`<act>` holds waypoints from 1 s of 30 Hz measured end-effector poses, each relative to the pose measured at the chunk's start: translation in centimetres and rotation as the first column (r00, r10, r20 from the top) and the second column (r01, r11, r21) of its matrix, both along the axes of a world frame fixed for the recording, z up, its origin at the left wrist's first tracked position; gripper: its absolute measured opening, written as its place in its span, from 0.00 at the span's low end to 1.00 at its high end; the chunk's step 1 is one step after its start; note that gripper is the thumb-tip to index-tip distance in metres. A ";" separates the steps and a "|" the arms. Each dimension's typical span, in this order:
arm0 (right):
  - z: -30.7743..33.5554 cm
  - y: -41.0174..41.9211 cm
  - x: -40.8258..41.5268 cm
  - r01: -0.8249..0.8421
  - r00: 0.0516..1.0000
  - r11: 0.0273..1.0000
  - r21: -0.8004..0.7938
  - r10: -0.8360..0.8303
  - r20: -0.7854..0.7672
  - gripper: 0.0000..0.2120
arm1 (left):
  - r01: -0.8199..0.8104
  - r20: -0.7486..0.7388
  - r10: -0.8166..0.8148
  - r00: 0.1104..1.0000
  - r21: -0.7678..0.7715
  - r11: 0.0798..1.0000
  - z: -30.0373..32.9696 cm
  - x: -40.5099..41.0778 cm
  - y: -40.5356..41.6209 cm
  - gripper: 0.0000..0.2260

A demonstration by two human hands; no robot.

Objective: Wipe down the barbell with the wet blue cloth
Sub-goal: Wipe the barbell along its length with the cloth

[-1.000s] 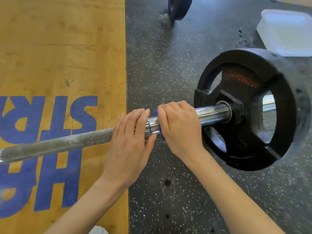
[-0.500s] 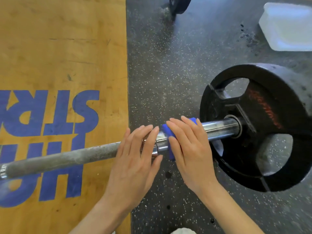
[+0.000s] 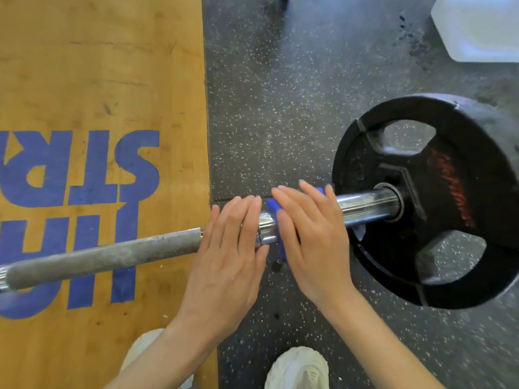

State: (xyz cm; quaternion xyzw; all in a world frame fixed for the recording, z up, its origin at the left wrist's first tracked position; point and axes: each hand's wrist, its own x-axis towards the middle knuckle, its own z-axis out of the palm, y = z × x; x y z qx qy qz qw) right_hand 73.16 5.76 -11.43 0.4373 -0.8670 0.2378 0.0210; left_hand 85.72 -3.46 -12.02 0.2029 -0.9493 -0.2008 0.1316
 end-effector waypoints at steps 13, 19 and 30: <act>0.7 -0.7 -0.8 -0.018 1.000 0.997 0.070 0.018 -0.006 0.17 | -0.004 0.039 0.003 0.999 0.004 1.000 -0.2 0.6 1.1 0.29; 0.0 1.8 1.9 0.047 0.998 0.998 0.048 -0.045 -0.043 0.19 | 0.051 0.091 -0.049 0.995 -0.024 0.998 -0.2 2.4 2.6 0.31; 0.5 5.3 4.1 0.006 1.000 0.995 0.102 -0.004 -0.023 0.20 | 0.100 0.056 -0.099 0.993 -0.004 0.995 0.7 3.6 2.9 0.25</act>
